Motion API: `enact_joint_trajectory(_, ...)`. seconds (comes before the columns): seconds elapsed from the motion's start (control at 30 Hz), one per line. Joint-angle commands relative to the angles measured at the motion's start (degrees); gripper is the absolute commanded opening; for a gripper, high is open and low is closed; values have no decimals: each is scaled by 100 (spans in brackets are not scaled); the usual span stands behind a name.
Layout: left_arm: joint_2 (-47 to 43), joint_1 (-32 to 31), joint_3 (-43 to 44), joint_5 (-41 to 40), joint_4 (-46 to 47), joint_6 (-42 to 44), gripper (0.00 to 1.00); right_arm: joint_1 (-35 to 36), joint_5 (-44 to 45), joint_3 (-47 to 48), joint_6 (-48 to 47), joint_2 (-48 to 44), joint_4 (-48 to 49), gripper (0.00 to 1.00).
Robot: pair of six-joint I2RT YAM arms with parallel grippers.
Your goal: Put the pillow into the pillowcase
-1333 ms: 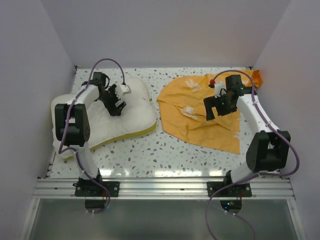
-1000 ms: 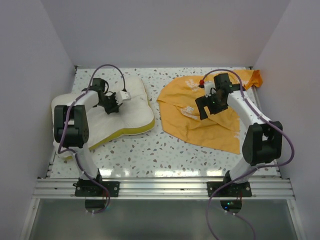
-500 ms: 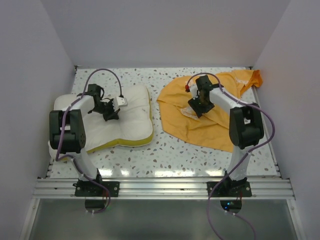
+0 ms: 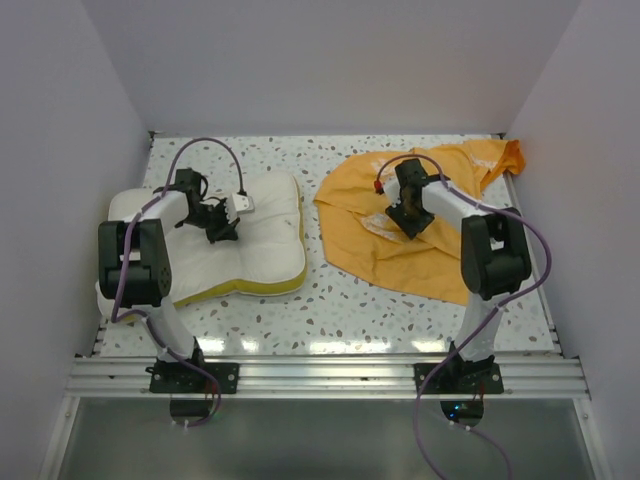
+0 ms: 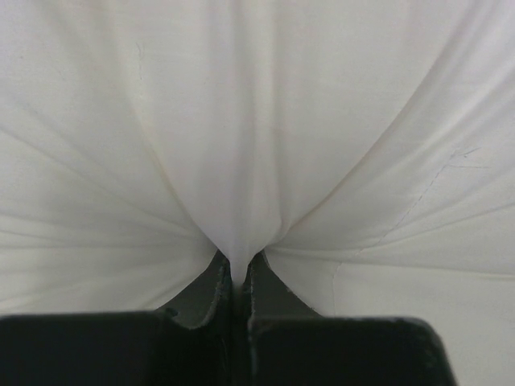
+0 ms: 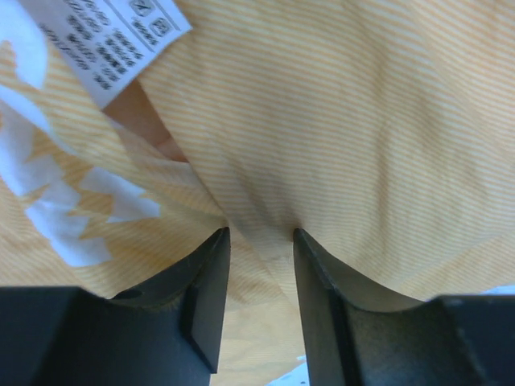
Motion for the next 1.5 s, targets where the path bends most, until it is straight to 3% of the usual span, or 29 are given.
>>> enact_joint_trajectory(0.0, 37, 31, -128, 45, -754, 10, 0, -123, 306, 136, -205, -138, 149, 40)
enact_joint_trajectory(0.07, 1, 23, -137, 28, -754, 37, 0, -219, 358, 242, -258, -121, 167, 35)
enact_joint_trajectory(0.23, -7, 40, -84, 124, -806, 19, 0, -290, 315, 532, -259, -33, -8, 0)
enact_joint_trajectory(0.4, -209, 111, 100, 431, -1122, 115, 0, -299, -71, 699, -127, -331, -185, 0)
enact_joint_trajectory(0.57, -842, -12, 381, 941, -2114, 651, 0, -483, -625, 883, 286, -876, -369, 0)
enact_joint_trajectory(0.8, -1334, -899, 549, 1442, -2705, 477, 0, -878, -1337, 1007, 673, -1281, -563, 0)
enact_joint_trajectory(1.0, -1379, -2032, 400, 1768, -1863, -840, 0, -923, -1706, 1077, 902, -1413, -677, 0)
enact_joint_trajectory(1.17, -1282, -2981, 312, 1637, -334, -2650, 0, -923, -1909, 1183, 1077, -1456, -747, 0)
enact_joint_trajectory(1.3, -888, -3404, 530, 1304, 607, -3967, 0, -923, -2075, 1095, 1130, -1623, -730, 0)
enact_joint_trajectory(1.47, -63, -3616, 1170, 1144, 1241, -4928, 0, -932, -2243, 964, 1148, -1826, -765, 0)
